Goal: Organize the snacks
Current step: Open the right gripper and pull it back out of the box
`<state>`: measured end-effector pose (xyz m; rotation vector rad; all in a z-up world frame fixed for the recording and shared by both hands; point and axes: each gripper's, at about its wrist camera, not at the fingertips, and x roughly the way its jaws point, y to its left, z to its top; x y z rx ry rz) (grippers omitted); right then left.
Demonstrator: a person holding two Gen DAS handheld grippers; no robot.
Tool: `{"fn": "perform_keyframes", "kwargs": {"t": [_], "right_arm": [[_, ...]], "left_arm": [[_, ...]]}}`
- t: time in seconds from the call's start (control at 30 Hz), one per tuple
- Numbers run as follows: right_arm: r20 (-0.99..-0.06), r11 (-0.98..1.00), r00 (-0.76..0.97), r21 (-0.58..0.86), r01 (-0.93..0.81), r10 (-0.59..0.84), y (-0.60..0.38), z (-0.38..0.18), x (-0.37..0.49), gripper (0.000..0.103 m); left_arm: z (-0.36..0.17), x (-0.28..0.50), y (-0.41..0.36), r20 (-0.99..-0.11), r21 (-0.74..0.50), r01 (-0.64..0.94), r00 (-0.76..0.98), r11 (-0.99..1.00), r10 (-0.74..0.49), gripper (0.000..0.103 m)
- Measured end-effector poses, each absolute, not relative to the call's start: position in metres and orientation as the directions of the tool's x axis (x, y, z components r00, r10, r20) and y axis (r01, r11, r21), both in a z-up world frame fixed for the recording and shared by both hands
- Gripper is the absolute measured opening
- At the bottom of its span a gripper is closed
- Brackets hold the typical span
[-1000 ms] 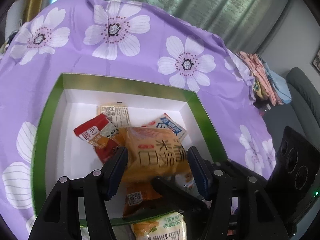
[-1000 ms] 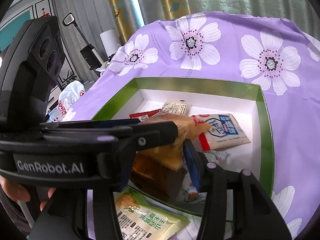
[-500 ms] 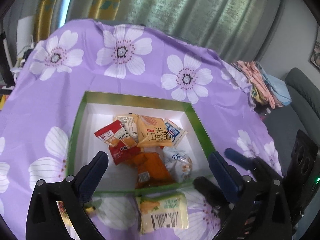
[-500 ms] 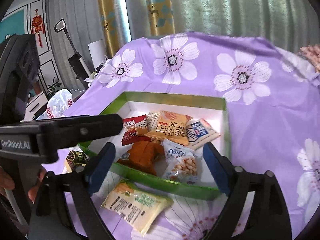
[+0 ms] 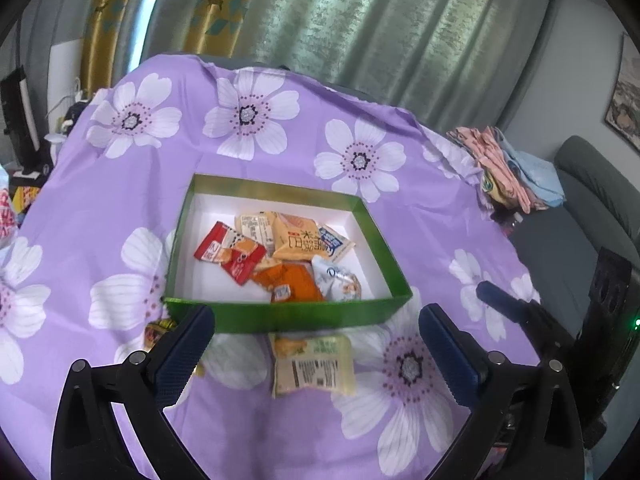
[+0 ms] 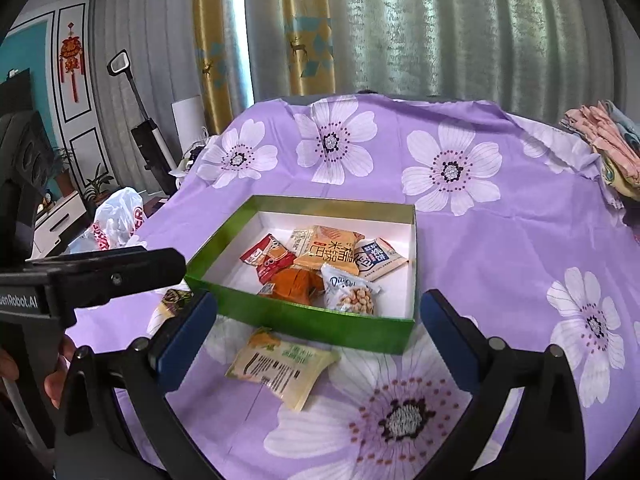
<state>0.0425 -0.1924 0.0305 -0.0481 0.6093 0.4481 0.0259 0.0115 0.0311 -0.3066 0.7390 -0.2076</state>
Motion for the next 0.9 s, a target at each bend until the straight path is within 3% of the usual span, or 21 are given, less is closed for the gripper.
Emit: {"fn": "perform_keyframes", "kwargs": {"t": [0.9], "right_arm": [[-0.575,0.905,0.722,0.080,-0.419,0.385,-0.201,0.028,-0.016,0.102]], "left_arm": [[0.020,-0.024,-0.006,-0.649,-0.352,0.115,0.685,0.929,-0.330,0.101]]}}
